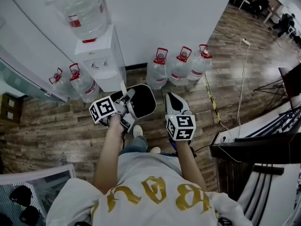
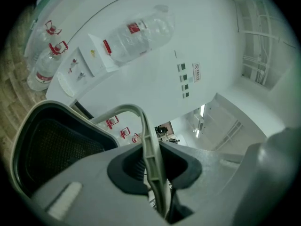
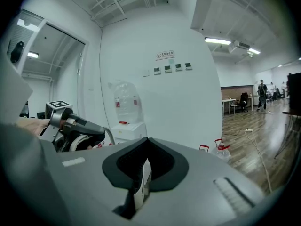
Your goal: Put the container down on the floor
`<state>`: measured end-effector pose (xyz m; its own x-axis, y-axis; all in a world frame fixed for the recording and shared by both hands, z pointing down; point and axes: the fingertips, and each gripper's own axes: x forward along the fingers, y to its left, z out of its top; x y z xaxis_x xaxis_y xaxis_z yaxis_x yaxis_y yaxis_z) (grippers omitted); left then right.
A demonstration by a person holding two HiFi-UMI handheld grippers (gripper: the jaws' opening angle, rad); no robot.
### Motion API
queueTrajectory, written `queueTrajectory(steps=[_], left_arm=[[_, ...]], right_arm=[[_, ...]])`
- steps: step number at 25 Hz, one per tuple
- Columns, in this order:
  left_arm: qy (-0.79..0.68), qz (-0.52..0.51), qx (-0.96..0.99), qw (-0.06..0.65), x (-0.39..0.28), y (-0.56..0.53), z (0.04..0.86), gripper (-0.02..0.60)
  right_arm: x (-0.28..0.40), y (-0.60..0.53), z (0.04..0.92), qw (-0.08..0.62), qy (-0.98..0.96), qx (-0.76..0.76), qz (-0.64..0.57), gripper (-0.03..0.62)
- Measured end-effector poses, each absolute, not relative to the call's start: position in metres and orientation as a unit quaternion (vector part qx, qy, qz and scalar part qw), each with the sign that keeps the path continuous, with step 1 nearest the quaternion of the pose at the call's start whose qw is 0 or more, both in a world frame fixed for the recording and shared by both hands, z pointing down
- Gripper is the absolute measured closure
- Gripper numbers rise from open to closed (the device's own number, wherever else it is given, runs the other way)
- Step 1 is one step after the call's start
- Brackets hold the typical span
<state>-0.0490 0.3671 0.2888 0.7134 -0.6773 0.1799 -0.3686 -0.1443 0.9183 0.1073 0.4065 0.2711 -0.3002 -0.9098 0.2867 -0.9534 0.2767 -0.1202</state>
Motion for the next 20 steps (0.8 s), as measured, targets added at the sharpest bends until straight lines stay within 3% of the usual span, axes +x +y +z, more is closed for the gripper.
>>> queueTrajectory(steps=[10, 20], left_arm=[[-0.353, -0.125, 0.738, 0.561, -0.063, 0.322, 0.321, 0.52], [-0.323, -0.115, 0.739, 0.58, -0.06, 0.185, 0.362, 0.525]], right_arm=[[0.088, 0.353, 0.301, 0.102, -0.799, 0.572, 0.152, 0.565], [0.073, 0.212, 0.35, 0.145, -0.777, 0.584, 0.184, 0.565]])
